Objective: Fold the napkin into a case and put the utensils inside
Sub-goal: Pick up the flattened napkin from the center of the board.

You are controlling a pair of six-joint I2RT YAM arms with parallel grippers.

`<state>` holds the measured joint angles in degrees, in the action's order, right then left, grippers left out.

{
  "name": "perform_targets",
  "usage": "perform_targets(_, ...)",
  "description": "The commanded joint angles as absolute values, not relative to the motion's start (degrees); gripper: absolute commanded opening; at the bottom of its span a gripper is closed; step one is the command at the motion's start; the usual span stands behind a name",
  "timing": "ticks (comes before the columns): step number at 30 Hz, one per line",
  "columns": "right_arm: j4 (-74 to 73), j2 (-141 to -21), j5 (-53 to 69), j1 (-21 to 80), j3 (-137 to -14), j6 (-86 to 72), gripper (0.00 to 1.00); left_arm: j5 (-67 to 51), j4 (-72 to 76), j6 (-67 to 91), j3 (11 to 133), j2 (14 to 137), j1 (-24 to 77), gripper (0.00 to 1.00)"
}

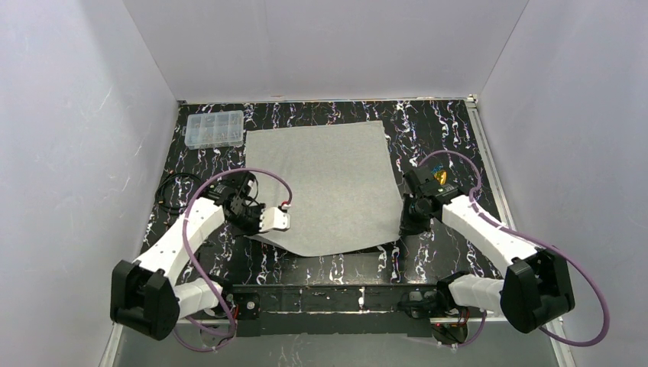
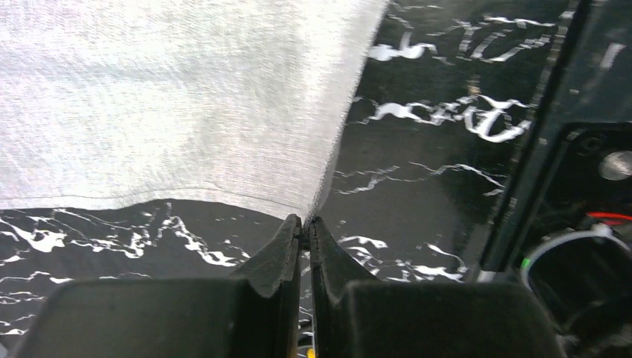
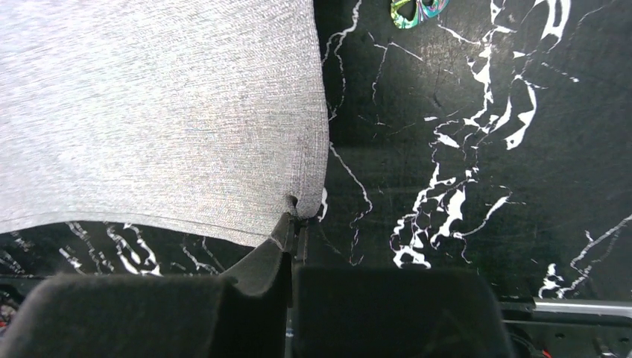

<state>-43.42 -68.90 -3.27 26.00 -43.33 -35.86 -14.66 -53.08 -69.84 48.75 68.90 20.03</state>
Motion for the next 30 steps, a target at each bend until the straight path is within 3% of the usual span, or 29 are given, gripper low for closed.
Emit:
perform_targets(1,-54.80,-66.79,-4.80,25.94,-50.65,-32.11,0.01,-18.72,-63.68,-70.25,47.78,63.75,20.10,0.00)
perform_targets(11,-68.66,-63.39,1.90,27.23,-52.25,-29.58,0.01,-17.46,-74.70,-70.38,45.62,56.64,20.25,0.00)
perform_targets(19,-70.53,-64.16,7.99,28.00,-53.19,-27.11,0.01,-20.92,-81.27,-69.80,47.71,53.53,20.24,0.00)
perform_targets(30,-59.77,-78.02,1.38,27.91,-70.89,-27.45,0.01,-12.12,-58.56,-55.68,60.44,64.43,20.14,0.00)
